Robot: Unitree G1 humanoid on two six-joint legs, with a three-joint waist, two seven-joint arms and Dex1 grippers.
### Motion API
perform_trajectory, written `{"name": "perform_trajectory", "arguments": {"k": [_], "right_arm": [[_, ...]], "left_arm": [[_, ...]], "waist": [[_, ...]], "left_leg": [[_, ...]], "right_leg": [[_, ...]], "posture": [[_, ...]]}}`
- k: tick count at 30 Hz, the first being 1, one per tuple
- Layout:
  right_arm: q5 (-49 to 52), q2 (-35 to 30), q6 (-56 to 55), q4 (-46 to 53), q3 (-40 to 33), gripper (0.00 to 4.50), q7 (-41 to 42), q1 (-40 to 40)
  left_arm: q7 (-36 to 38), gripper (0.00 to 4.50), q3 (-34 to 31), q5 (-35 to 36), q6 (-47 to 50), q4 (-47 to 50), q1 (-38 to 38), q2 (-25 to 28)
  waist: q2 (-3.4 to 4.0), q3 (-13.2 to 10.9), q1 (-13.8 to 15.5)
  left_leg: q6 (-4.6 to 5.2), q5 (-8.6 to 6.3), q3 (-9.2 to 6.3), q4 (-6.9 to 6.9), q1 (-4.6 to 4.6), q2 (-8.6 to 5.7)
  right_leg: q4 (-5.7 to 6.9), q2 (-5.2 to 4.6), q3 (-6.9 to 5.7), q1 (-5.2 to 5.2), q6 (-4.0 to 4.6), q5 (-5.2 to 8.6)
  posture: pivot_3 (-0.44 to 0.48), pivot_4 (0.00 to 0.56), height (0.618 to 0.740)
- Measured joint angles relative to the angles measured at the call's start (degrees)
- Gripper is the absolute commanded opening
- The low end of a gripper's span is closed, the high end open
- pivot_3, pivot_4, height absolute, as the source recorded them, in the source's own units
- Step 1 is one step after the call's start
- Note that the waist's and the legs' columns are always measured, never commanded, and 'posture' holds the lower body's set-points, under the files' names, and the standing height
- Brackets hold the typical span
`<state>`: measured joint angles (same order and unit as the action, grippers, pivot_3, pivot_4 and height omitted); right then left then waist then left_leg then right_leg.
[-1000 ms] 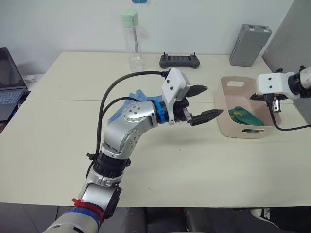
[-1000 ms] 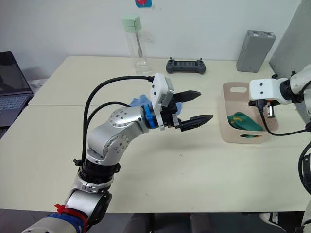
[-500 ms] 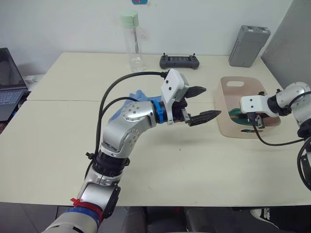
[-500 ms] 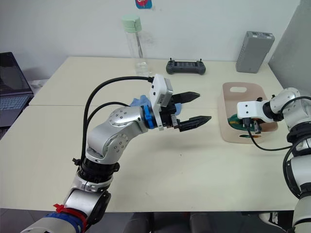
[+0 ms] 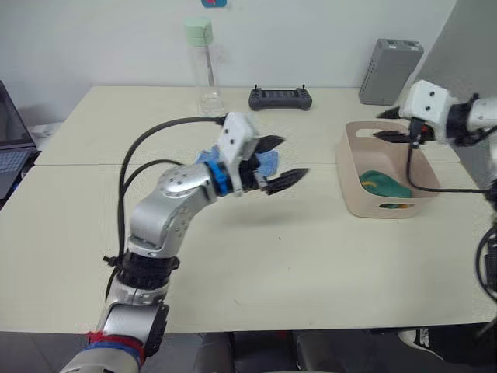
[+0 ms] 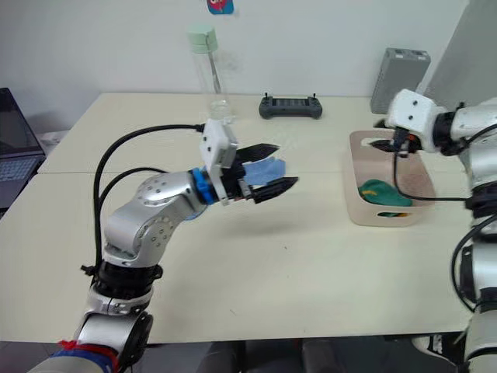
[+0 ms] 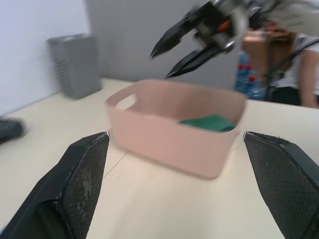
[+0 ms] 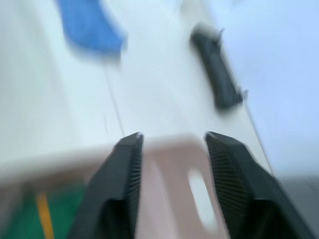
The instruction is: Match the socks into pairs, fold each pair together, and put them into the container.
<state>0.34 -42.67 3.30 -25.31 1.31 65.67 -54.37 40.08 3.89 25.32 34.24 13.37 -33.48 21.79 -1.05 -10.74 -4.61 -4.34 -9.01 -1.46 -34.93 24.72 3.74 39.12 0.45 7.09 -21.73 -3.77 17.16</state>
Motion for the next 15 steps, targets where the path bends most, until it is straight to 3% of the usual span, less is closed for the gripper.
{"name": "perform_trajectory", "arguments": {"k": [4, 8, 13, 15], "right_arm": [[6.6, 10.1, 16.5, 22.7, -3.7, 4.48, -11.8, 12.3], [9.4, 19.1, 27.8, 41.5, -2.3, 4.48, -22.7, 27.2], [7.1, 23.2, 28.8, 49.7, 2.2, 4.48, -31.2, 39.7], [5.9, 25.2, 26.5, 49.7, 2.9, 4.48, -34.3, 46.7]], "left_arm": [[-3.3, 4.50, -2.3, -1.9, -1.8, 2.5, 8.0, 1.7], [-7.6, 4.50, -5.1, -4.8, -5.1, 6.2, 19.1, 2.0], [-11.6, 4.50, -7.5, -7.9, -11.5, 7.5, 29.8, 0.4], [-13.4, 4.50, -9.1, -9.4, -15.3, 7.4, 35.4, -0.8]], "waist": [[0.02, 0.0, 0.4], [0.01, 0.0, 1.4], [-0.16, 0.2, 2.0], [-0.41, 0.4, 2.0]], "left_leg": [[-0.01, 0.01, -0.07, 0.03, 0.08, 0.03], [-0.01, 0.00, -0.05, 0.06, 0.16, 0.00], [-0.02, 0.01, 0.03, -0.01, 0.07, -0.01], [-0.02, 0.00, 0.04, 0.00, 0.00, 0.01]], "right_leg": [[0.00, 0.01, -0.06, -0.04, 0.01, 0.01], [-0.08, -0.01, -0.02, -0.06, 0.04, 0.03], [-0.13, -0.02, 0.08, -0.06, -0.18, 0.19], [-0.12, -0.02, 0.10, -0.04, 0.20, 0.42]], "posture": [[0.000, 0.150, 0.740], [0.000, 0.150, 0.740], [0.000, 0.150, 0.740], [0.000, 0.150, 0.740]]}}
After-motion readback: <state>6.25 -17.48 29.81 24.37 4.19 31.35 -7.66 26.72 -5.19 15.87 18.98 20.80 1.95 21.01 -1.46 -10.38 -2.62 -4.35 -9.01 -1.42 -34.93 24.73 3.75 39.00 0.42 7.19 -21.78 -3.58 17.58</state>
